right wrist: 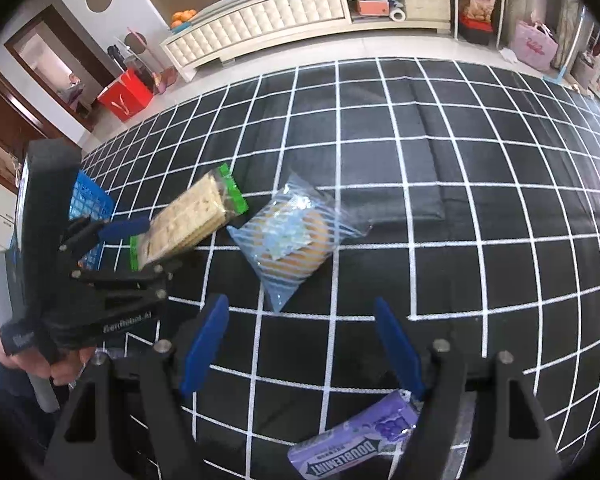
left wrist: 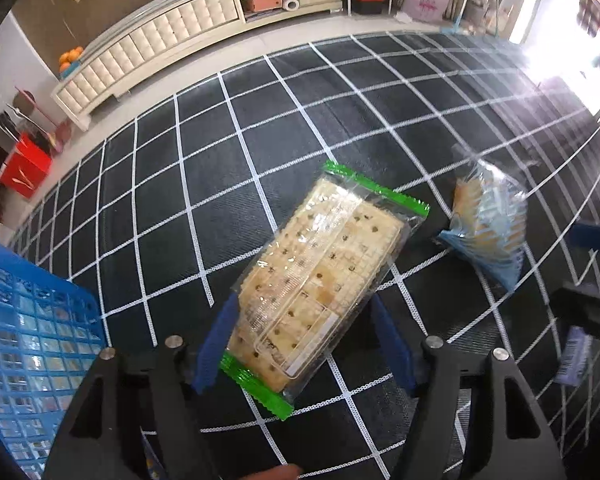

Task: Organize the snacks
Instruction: 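Grasp the green-edged cracker pack with the left tool while the right grasps the clear biscuit bag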

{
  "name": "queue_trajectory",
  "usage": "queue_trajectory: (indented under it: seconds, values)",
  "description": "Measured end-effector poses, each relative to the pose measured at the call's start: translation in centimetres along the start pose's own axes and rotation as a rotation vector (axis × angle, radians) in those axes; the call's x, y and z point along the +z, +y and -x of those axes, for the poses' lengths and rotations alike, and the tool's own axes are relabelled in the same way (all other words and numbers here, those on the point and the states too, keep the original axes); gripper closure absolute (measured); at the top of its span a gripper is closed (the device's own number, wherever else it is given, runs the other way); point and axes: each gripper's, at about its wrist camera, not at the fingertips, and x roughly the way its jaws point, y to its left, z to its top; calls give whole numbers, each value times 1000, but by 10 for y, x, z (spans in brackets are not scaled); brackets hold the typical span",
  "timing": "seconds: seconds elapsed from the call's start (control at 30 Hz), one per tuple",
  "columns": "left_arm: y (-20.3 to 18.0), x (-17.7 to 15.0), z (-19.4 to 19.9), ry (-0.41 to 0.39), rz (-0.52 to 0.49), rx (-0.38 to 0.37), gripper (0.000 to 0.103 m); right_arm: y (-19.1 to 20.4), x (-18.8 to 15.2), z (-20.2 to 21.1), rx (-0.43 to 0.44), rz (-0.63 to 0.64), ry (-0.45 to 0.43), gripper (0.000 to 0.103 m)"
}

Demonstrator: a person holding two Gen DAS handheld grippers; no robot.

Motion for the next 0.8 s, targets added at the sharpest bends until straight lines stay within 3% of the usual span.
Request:
queue_trajectory:
  seconds: [0.2, 0.37, 0.47, 0.6, 0.73, 0.8]
  values:
    - [-14, -2, 3, 42, 3, -21, 37, -5, -2, 2, 10, -29, -1, 24]
    - [-29, -14, 15, 69, 29, -85, 37, -4, -3, 7, 10, -22, -7, 24]
    - [-30, -14, 15, 60, 44, -52, 37, -4, -3, 9, 12, -22, -10, 24]
    - [-6, -11, 17, 57, 143, -58, 36, -5, -2, 5, 14, -29, -2, 24]
    - [22, -11, 3, 89, 285, -138, 35, -7, 0, 2, 15, -38, 2, 24]
    - [25, -8, 2, 84, 282, -159, 26, -7, 1, 0, 13, -41, 8, 24]
